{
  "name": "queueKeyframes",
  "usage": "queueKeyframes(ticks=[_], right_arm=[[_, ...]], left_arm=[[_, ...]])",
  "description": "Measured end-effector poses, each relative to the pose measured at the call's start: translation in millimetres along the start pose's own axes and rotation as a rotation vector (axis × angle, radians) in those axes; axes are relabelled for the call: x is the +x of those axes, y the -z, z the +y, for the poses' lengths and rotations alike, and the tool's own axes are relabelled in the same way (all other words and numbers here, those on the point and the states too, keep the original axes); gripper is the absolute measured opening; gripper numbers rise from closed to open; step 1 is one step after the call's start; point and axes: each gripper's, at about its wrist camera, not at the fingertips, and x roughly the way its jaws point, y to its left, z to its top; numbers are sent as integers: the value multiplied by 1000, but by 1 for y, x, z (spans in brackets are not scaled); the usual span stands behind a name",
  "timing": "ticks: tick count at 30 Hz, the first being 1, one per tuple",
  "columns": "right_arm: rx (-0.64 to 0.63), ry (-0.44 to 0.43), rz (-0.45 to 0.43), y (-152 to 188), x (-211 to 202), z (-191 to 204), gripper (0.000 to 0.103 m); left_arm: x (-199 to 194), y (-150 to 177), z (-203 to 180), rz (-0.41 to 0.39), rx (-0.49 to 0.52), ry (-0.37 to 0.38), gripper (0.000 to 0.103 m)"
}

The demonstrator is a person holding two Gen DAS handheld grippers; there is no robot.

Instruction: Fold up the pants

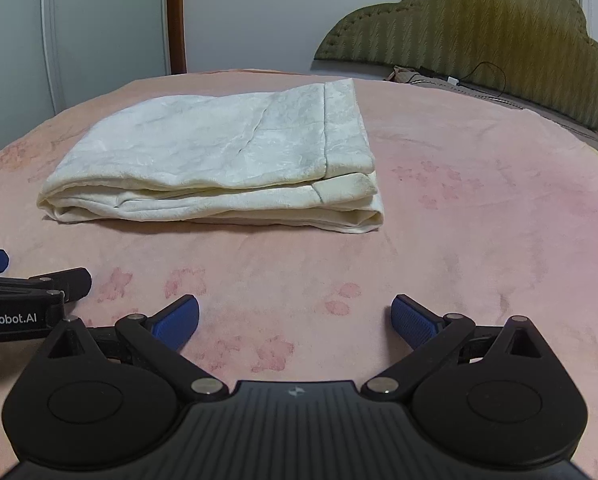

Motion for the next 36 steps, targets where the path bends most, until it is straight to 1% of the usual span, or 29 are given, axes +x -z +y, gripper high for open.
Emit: queueKeyframes(ticks=[15, 16, 18, 25, 30, 34, 36], right_arm=[[0, -6, -1, -2, 2, 0, 103], [-6, -10, -3, -3, 2, 1, 103], [-12, -17, -3, -2, 2, 1, 103], [-17, -17, -6, -3, 2, 2, 103], [-98, -37, -19, -4, 3, 10, 103], [-27, -89, -1, -6, 8, -4, 103], [-44, -75, 1, -6, 9, -1, 103]], left_arm=[[1, -4, -2, 1, 5, 6, 103], [1, -5, -3, -6, 19, -2, 103], [0, -4, -5, -19, 31, -48, 103], [3, -4, 5, -2, -27, -18, 103], [3, -4, 11, -5, -62, -26, 103], [4, -4, 7, 2, -37, -40, 103], [5, -3, 9, 2, -45, -34, 103]])
